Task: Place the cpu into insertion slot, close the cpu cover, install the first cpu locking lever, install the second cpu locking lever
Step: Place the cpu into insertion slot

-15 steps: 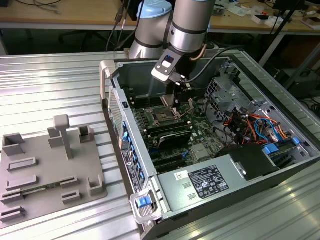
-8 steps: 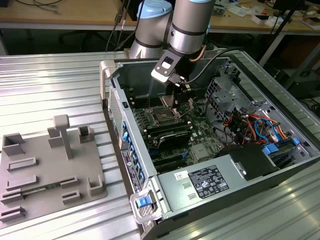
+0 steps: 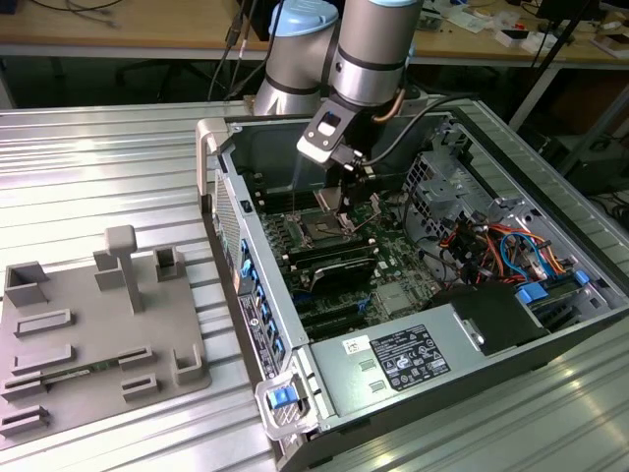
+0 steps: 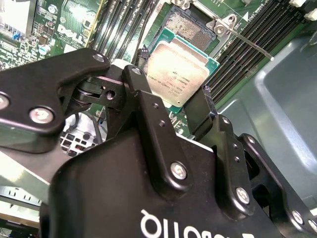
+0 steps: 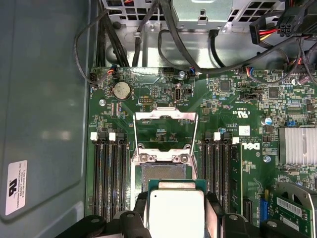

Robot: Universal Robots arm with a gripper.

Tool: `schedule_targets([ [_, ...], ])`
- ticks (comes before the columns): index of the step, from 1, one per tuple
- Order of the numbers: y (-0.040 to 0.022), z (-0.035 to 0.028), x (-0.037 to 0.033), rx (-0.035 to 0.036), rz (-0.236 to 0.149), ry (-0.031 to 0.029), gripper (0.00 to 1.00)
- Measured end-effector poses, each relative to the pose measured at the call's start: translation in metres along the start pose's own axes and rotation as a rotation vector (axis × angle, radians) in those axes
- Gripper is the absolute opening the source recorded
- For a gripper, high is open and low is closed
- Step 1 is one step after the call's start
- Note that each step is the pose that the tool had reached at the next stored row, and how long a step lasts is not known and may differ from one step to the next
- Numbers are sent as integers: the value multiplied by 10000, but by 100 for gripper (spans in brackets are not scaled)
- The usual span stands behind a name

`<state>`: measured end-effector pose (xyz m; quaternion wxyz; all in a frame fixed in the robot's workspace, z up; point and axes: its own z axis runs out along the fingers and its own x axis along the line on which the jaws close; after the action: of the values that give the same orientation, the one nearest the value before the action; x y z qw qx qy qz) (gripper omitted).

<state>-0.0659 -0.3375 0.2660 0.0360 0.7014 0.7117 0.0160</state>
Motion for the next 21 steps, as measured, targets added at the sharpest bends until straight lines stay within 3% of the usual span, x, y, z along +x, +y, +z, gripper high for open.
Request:
schedule_targets([
  [11,13,36,6,3,-1,-2,55],
  [21,-2,246,61,22,-250,12,55],
])
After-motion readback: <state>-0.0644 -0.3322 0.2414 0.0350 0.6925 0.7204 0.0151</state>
